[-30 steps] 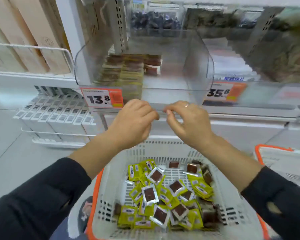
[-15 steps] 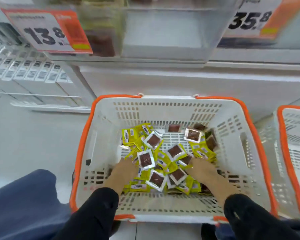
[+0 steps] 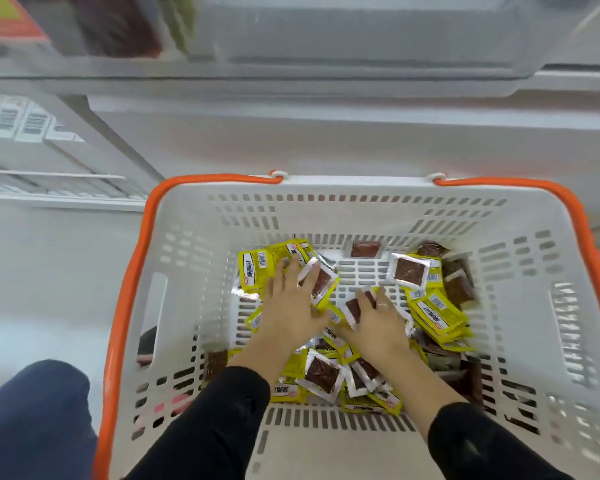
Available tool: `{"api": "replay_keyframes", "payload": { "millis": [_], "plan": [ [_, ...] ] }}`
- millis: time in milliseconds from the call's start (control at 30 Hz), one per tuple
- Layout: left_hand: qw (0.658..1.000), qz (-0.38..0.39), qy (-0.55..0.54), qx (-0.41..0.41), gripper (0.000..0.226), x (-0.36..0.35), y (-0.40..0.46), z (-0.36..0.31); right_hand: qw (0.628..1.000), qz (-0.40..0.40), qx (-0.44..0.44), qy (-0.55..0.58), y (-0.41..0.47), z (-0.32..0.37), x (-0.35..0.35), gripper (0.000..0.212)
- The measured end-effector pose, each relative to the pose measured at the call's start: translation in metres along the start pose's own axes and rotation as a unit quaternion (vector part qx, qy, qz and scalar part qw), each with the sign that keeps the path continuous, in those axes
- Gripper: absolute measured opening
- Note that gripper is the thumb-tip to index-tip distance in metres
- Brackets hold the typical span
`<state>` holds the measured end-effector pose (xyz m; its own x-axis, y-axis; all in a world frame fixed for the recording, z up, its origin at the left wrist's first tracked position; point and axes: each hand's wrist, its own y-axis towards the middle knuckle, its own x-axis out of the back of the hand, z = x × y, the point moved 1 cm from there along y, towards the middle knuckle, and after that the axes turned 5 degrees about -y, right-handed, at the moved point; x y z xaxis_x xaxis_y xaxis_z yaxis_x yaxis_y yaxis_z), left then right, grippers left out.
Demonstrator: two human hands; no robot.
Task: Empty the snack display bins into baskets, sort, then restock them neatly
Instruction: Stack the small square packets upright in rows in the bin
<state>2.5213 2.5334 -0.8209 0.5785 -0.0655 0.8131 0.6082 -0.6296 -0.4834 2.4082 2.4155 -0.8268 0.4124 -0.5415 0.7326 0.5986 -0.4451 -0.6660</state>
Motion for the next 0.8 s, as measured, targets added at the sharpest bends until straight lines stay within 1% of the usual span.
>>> {"api": "replay_keyframes", "payload": {
  "millis": [67, 100, 167, 233, 333, 400, 467, 533, 633, 667, 733, 767, 800],
  "plan": [
    [0.998, 0.053, 0.042, -0.001, 0.101, -0.012, 0.006, -0.005, 0.998, 0.01, 0.039, -0.048, -0.003, 0.006, -0.006, 0.101],
    [0.997, 0.063, 0.051, 0.009, 0.103, -0.016, 0.007, -0.007, 0.996, 0.019, 0.055, -0.071, -0.005, 0.009, -0.01, 0.103],
    [0.996, 0.062, 0.053, 0.032, 0.096, -0.022, 0.004, -0.009, 0.993, 0.034, 0.06, -0.098, -0.007, 0.012, -0.015, 0.104],
    [0.996, 0.048, 0.059, 0.04, 0.08, -0.025, -0.004, -0.006, 0.99, 0.044, 0.055, -0.121, -0.008, 0.017, -0.017, 0.094],
    [0.995, 0.053, 0.071, 0.033, 0.071, -0.024, -0.022, 0.002, 0.987, 0.046, 0.068, -0.139, -0.018, 0.028, -0.014, 0.069],
    [0.998, 0.056, 0.021, 0.033, 0.065, -0.021, -0.035, 0.007, 0.991, 0.049, 0.075, -0.101, -0.025, 0.028, -0.015, 0.054],
    [0.99, 0.028, -0.118, 0.064, 0.056, -0.011, -0.049, 0.007, 0.996, 0.047, 0.067, -0.026, -0.034, 0.024, -0.013, 0.043],
    [0.957, -0.019, -0.266, 0.116, 0.048, 0.002, -0.06, 0.005, 0.994, 0.057, 0.042, 0.077, -0.047, 0.019, -0.001, 0.04],
    [0.887, -0.089, -0.426, 0.155, 0.046, 0.021, -0.074, -0.001, 0.979, 0.074, -0.005, 0.188, -0.064, 0.013, 0.017, 0.043],
    [0.855, -0.116, -0.477, 0.166, 0.048, 0.028, -0.078, -0.003, 0.972, 0.069, -0.02, 0.226, -0.07, 0.011, 0.021, 0.038],
    [0.778, -0.148, -0.577, 0.203, 0.044, 0.042, -0.085, -0.008, 0.949, 0.046, -0.048, 0.308, -0.081, 0.012, 0.033, 0.022],
    [0.737, -0.15, -0.619, 0.224, 0.038, 0.048, -0.088, -0.01, 0.925, 0.037, -0.058, 0.374, -0.086, 0.013, 0.039, 0.019],
    [0.694, -0.146, -0.663, 0.238, 0.032, 0.055, -0.092, -0.012, 0.886, 0.031, -0.073, 0.458, -0.091, 0.015, 0.047, 0.019]
  ]
}}
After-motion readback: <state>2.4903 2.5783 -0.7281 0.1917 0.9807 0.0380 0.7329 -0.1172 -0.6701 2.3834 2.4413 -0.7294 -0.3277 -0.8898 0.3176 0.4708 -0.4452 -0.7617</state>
